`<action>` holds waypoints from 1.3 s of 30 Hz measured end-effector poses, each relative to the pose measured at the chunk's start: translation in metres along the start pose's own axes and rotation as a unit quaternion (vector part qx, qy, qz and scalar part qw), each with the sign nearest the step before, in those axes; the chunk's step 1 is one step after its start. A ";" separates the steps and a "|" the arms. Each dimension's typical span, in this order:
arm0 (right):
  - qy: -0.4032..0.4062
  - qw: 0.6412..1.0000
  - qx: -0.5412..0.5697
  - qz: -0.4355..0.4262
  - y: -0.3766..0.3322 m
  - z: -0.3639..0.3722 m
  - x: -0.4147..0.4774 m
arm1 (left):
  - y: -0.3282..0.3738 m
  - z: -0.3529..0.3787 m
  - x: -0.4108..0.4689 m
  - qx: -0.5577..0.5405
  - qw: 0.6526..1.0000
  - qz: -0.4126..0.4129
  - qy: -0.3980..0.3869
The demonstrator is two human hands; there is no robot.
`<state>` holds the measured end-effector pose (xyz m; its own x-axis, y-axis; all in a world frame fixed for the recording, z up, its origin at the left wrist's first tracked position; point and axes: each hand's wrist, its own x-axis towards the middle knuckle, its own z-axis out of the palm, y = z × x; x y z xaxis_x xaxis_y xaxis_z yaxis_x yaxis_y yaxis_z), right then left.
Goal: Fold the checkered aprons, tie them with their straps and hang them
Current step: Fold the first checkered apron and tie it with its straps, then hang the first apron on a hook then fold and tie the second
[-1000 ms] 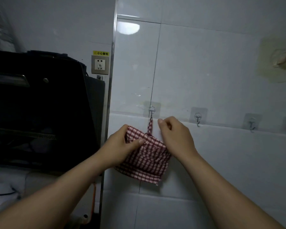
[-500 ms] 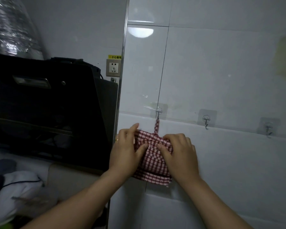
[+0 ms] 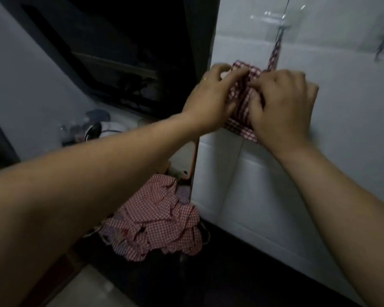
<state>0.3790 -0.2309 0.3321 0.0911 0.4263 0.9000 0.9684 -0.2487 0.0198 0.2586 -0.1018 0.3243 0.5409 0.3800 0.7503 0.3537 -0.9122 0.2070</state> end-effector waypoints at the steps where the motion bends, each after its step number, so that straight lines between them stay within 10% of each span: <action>1: -0.008 1.000 -0.010 -0.005 -0.002 0.003 -0.003 | 0.000 -0.001 -0.005 0.002 1.000 -0.006 -0.004; 14: 0.052 0.995 0.065 -0.052 -0.019 -0.001 -0.033 | -0.007 -0.013 -0.045 -0.019 0.997 -0.007 -0.077; 20: -0.417 0.891 0.178 0.013 -0.080 0.084 -0.148 | -0.106 -0.005 -0.174 -0.019 0.966 -0.161 -0.200; 27: -0.629 0.727 0.195 0.195 -0.143 0.193 -0.267 | -0.221 0.029 -0.325 -0.079 0.844 -0.422 -0.321; 34: -0.567 0.751 0.145 0.304 -0.178 0.256 -0.300 | -0.270 0.080 -0.382 -0.242 0.736 -0.557 -0.301; 39: -0.537 0.735 0.213 0.355 -0.191 0.261 -0.295 | -0.280 0.098 -0.376 -0.414 0.590 -0.660 -0.211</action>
<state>0.2283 -0.0822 -0.0509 0.5177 0.8179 -0.2509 0.5520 -0.5434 -0.6325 0.0311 0.0256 -0.0768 0.4146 0.6885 -0.5951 0.2810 0.5251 0.8033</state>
